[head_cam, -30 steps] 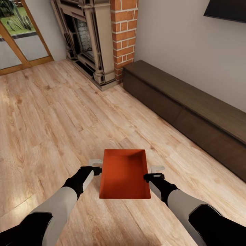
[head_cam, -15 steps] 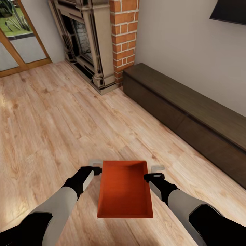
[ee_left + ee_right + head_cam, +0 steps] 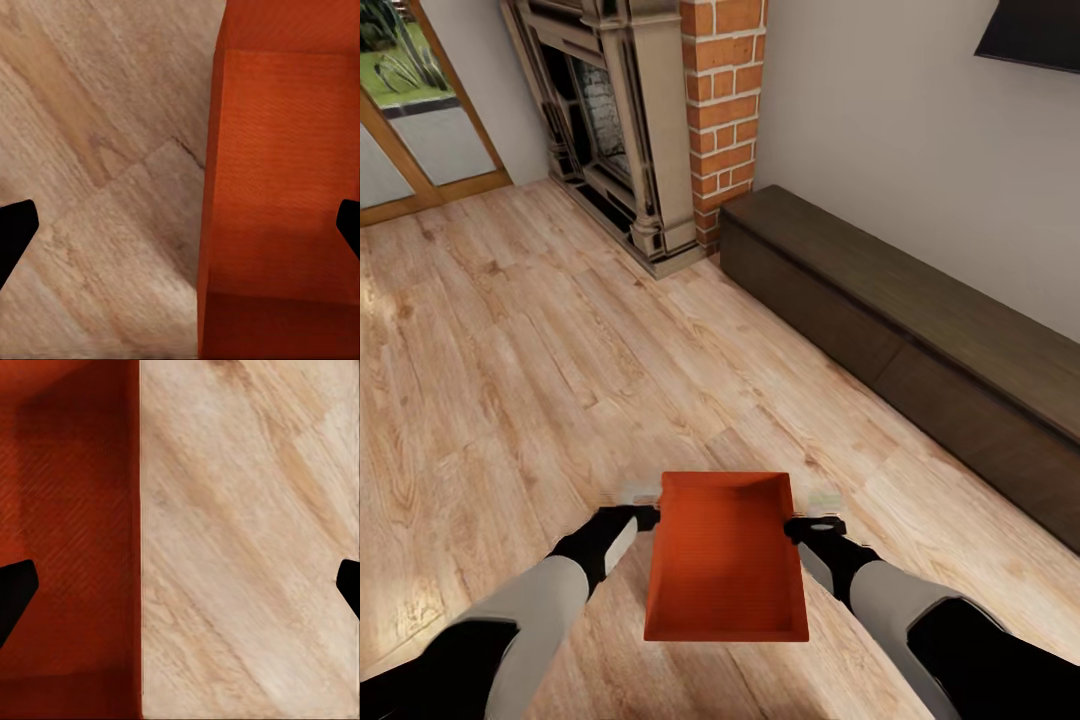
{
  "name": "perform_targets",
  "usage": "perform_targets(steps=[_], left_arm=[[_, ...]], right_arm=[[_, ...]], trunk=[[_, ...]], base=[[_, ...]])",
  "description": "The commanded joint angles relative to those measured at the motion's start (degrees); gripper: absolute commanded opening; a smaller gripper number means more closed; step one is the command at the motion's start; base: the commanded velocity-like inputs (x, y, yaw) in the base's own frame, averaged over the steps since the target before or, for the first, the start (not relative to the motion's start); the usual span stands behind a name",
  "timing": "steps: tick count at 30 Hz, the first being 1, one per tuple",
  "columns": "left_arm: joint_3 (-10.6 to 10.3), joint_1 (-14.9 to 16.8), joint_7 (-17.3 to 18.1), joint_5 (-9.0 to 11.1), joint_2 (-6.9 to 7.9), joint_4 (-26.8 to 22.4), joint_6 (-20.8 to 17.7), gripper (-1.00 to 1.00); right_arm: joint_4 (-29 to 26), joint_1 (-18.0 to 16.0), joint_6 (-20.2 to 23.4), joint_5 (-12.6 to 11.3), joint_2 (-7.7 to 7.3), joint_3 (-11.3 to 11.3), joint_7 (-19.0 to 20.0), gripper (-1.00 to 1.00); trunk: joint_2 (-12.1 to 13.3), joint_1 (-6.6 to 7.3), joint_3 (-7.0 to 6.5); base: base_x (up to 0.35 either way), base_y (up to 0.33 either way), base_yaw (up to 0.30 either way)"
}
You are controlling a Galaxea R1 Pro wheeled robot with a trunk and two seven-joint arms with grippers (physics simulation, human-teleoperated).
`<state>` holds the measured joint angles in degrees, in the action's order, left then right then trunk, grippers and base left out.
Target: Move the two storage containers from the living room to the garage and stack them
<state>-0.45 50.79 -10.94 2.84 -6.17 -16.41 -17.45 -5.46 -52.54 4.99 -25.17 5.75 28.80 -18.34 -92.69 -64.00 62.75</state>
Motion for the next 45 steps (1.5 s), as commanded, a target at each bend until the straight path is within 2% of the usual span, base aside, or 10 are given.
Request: perform_targets(steps=[1,3,7,12,22,29,37,39,41,45], left_arm=[[-0.1,0.0,-0.2,0.2,-0.04,2.1,1.5,1.00],[0.0,0.0,-0.2,0.1,-0.06,6.9,5.0,1.00],[0.0,0.0,-0.2,0.1,-0.14,9.7,6.3,1.00],[0.0,0.0,-0.5,0.1,-0.76,10.4,6.3,1.00],[0.0,0.0,-0.6,0.2,-0.89,10.7,6.1,1.00],[0.1,0.0,-0.6,0.1,-1.40,12.6,6.4,1.00],[0.1,0.0,-0.7,0.1,-1.49,14.3,6.7,1.00],[0.1,0.0,-0.7,0.2,-1.54,14.4,6.7,1.00],[0.1,0.0,-0.7,0.2,-1.53,14.5,6.7,1.00],[0.1,0.0,-0.7,0.2,-1.49,14.6,6.8,1.00]], right_arm=[[1.4,0.0,-0.9,-0.3,0.01,0.5,-0.2,1.00],[4.1,0.3,-3.0,-0.3,0.04,0.5,0.1,1.00],[5.5,1.1,-4.0,-0.3,-0.02,0.5,0.3,1.00],[5.7,2.1,-4.2,-0.2,-0.02,0.5,0.4,1.00],[5.7,1.9,-4.4,-0.2,-0.10,0.5,1.0,1.00],[5.7,1.7,-4.8,-0.2,-0.16,0.6,1.3,1.00],[5.7,3.9,-4.8,-0.2,-0.09,0.6,1.6,1.00],[5.7,4.0,-4.8,-0.2,0.26,0.6,2.4,1.00],[5.8,4.1,-4.8,-0.2,1.22,0.5,3.3,1.00],[5.8,4.2,-4.8,-0.2,1.82,0.6,3.7,1.00]], trunk=[[0.0,0.00,0.03],[0.0,0.00,0.03],[0.0,0.00,0.03],[0.0,0.00,0.03],[0.0,0.00,0.03],[0.0,0.00,0.03],[0.0,0.00,0.03],[0.0,0.00,0.03],[0.0,0.00,0.03],[0.0,0.00,0.03]], base=[[0.000,0.000,0.000],[0.000,0.000,0.000],[0.000,0.000,0.000],[0.000,0.000,0.000],[0.000,0.000,0.000],[0.000,0.000,0.000],[0.000,0.000,0.000],[0.000,0.000,0.000],[0.000,0.000,0.000],[0.000,0.000,0.000]])
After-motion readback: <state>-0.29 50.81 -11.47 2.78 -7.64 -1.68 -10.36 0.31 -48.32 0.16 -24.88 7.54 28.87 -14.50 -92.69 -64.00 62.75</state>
